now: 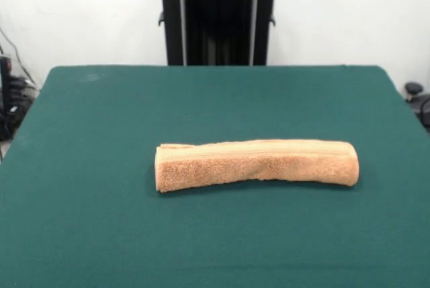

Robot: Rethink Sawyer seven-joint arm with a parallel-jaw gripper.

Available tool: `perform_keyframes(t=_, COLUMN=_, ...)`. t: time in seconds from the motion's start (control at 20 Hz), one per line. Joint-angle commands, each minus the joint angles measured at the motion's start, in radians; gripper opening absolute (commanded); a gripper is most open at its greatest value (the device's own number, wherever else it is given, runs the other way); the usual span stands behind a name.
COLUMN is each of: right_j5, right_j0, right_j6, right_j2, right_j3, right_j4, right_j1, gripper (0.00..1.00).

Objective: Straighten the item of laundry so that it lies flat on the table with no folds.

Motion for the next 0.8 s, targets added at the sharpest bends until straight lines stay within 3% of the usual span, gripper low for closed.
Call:
perform_keyframes(t=0.05, right_j5=0.312, right_j0=-0.029, right_j6=0.498, right_j2=-0.002, right_j3=-0.005, right_j4=0.164, right_j1=0.052, gripper=1.00)
perform_keyframes(t=0.3, right_j5=0.295, right_j0=-0.032, right_j6=0.467, right_j2=-0.003, right_j3=0.036, right_j4=0.172, right_j1=0.046, gripper=1.00)
perform_keyframes(t=0.8, right_j5=0.166, right_j0=-0.096, right_j6=0.369, right_j2=0.011, right_j3=0.083, right_j4=0.140, right_j1=0.126, gripper=1.00)
